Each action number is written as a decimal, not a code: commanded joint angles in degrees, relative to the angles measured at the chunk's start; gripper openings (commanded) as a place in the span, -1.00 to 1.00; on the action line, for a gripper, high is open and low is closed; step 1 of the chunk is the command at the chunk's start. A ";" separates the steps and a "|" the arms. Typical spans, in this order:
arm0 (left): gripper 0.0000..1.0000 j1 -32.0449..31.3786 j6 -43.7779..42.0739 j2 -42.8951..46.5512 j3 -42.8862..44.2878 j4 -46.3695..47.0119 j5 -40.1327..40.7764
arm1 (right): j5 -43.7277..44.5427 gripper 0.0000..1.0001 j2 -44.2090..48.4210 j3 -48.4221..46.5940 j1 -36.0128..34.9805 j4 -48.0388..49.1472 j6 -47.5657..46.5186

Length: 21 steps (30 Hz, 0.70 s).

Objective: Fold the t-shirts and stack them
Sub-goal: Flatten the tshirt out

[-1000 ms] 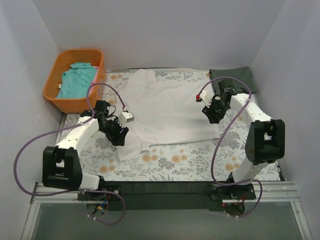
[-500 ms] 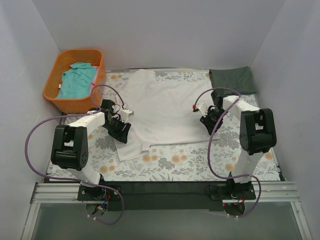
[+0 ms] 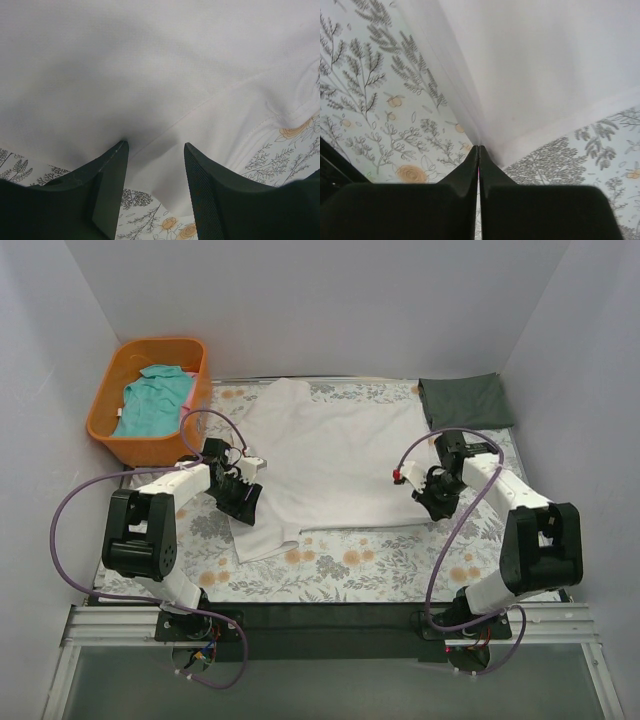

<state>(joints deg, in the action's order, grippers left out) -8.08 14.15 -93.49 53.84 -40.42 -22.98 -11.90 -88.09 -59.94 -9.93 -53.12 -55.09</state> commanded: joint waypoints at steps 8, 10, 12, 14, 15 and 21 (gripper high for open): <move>-0.07 -0.01 -3.78 3.14 -0.06 -1.67 -1.28 | 2.67 -0.48 3.11 10.28 -0.35 -2.95 -6.00; -0.07 -0.01 -5.27 4.19 0.64 -3.25 -2.94 | 2.67 -0.09 3.45 9.50 -0.17 -3.04 -5.56; -0.07 -0.01 -6.85 6.47 1.61 -6.05 -5.39 | 1.45 -0.08 4.42 7.75 -0.17 -3.13 -4.07; -0.07 -0.36 -8.17 10.15 2.31 -7.03 -8.39 | -0.13 -0.32 4.60 3.63 0.00 -3.39 -2.57; -0.08 -1.23 -8.70 11.13 2.49 -8.25 -8.83 | -1.79 -0.40 4.25 2.30 -0.08 -3.39 -0.48; -0.20 -10.54 -5.90 13.69 -1.10 -5.56 -6.03 | -4.80 -0.58 -3.13 -4.39 -0.08 -1.81 8.23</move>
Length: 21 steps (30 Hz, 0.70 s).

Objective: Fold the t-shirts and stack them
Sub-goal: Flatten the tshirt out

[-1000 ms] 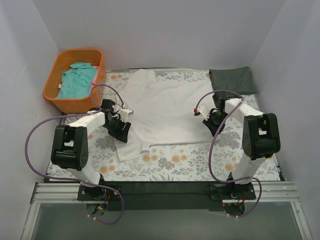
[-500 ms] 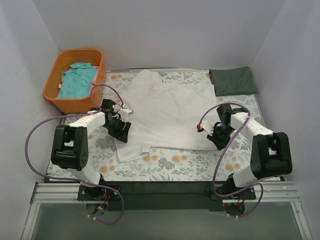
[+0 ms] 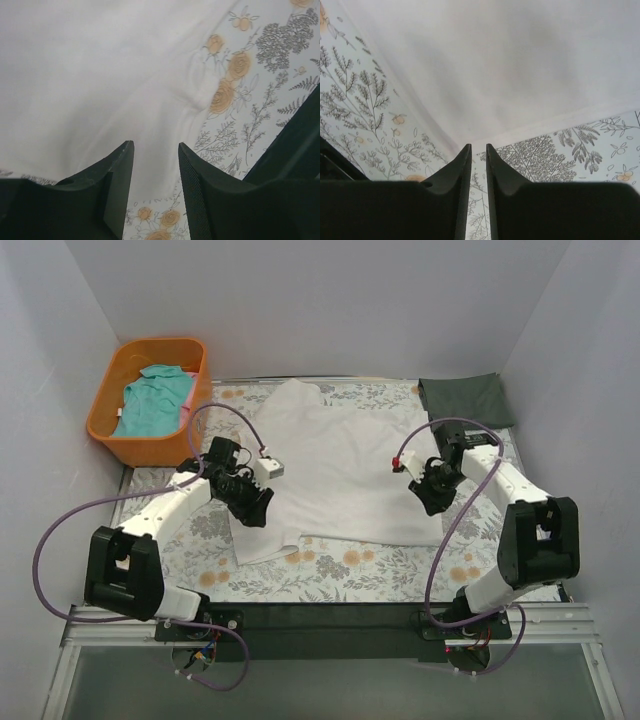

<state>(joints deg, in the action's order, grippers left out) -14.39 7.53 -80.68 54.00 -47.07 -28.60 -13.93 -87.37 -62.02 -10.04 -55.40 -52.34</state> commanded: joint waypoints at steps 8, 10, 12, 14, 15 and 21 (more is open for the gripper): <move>-0.35 -12.85 3.20 -3.96 -7.06 5.15 7.06 | 1.35 -0.56 -11.85 -2.32 0.11 6.79 11.82; -0.38 -13.81 1.01 -3.26 -10.03 4.27 9.34 | 2.68 -0.54 -12.73 -2.23 0.02 8.63 12.26; -0.39 -14.78 -0.32 -2.99 -11.63 2.17 11.36 | 4.52 -0.54 -14.75 -2.66 0.02 9.34 12.43; -0.43 -15.22 -2.16 -3.25 -12.86 0.32 11.99 | 5.49 -0.54 -16.77 -3.72 -0.06 9.60 12.26; -0.45 -15.40 -3.04 -2.99 -13.13 -1.60 11.81 | 5.67 -0.54 -17.21 -3.90 -0.06 9.69 12.08; -0.45 -15.67 -7.27 2.72 -11.20 -10.65 8.04 | 6.73 -0.52 -17.57 -5.39 -0.06 9.69 9.72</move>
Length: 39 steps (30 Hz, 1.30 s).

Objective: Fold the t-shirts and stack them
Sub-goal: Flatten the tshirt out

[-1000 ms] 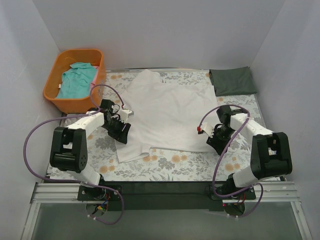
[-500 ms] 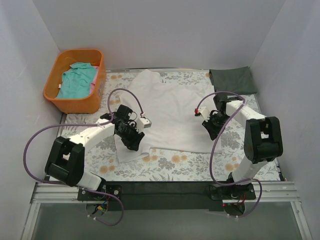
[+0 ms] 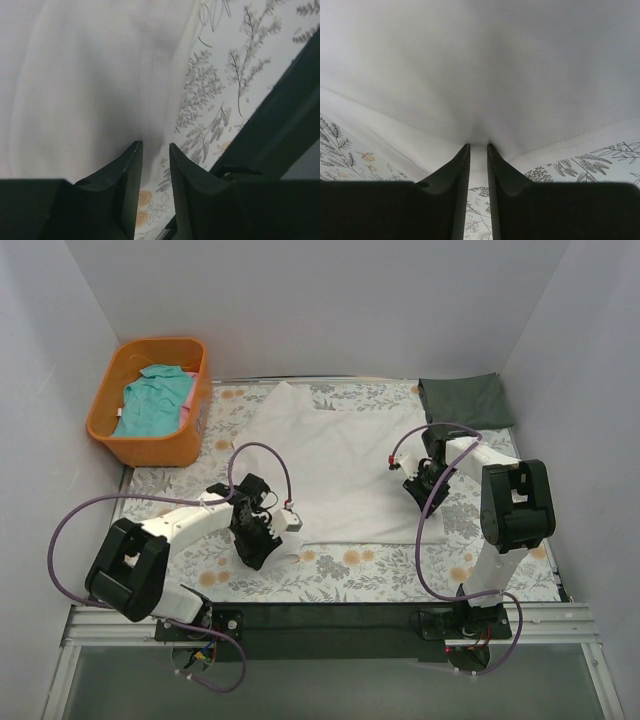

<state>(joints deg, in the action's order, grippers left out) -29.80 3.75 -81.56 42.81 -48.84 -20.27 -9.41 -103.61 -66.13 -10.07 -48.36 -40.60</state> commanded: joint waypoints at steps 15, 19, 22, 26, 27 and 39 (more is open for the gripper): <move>-0.24 10.82 12.34 -8.43 14.15 8.75 0.13 | -2.02 -0.36 -2.73 -8.23 -0.57 0.72 -1.06; -0.24 10.82 11.64 -9.76 9.32 9.90 1.20 | -0.70 -0.37 -3.00 -3.67 -0.83 2.65 -1.50; -0.25 10.82 11.46 -8.27 6.07 8.41 0.68 | 0.44 -0.37 -1.95 -0.24 -1.27 3.18 -2.46; -0.29 10.64 11.63 -4.67 3.34 4.29 -0.64 | 1.32 -0.37 0.94 4.68 -1.80 2.92 -4.40; -0.31 10.64 11.55 -3.10 2.64 2.28 -1.08 | 1.24 -0.37 1.74 6.61 -1.89 2.57 -5.01; 0.01 16.17 18.39 -13.08 35.64 2.68 -5.48 | -7.64 -0.12 -2.80 -27.17 4.17 -0.42 2.88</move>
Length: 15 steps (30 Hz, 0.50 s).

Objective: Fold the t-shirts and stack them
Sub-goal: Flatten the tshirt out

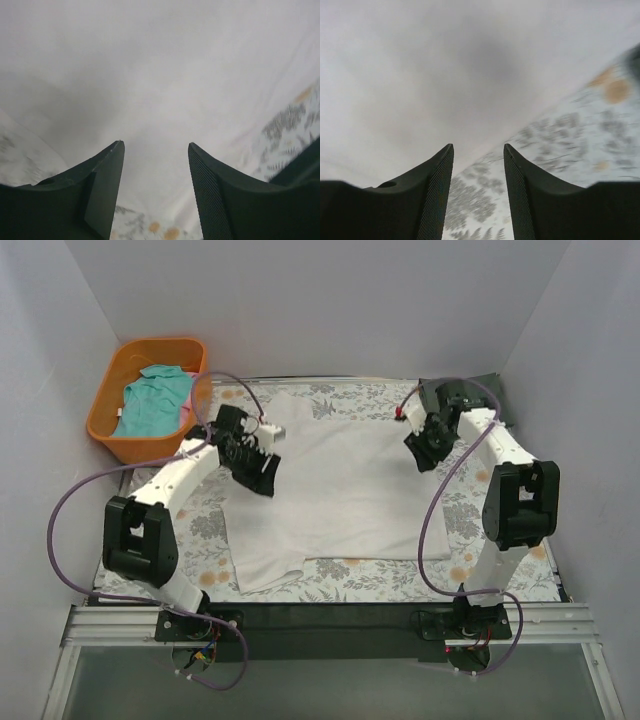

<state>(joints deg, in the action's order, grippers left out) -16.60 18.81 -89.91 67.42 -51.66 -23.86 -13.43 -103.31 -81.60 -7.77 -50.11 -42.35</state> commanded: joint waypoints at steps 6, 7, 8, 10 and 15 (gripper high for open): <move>0.17 6.84 10.54 -21.96 34.33 13.23 1.35 | 1.65 -0.15 -19.11 -34.48 4.87 2.91 12.72; 0.17 7.11 11.50 -23.63 36.36 14.03 2.31 | 1.83 -0.15 -20.78 -36.85 5.39 3.43 15.08; 0.18 7.89 12.99 -27.21 40.47 15.26 2.50 | 1.83 -0.15 -23.49 -39.66 6.09 4.92 15.88; 0.18 8.42 14.06 -30.40 43.66 16.32 3.02 | 2.36 -0.20 -25.79 -41.61 6.10 6.16 16.42; 0.19 10.01 16.08 -36.12 48.68 19.57 5.13 | 2.71 -0.21 -30.72 -42.06 6.10 10.37 16.77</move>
<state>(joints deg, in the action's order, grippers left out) -7.29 32.23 -126.23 112.77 -35.14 -20.69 -11.07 -133.32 -121.67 -1.23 -42.54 -27.68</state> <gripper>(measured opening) 0.592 0.397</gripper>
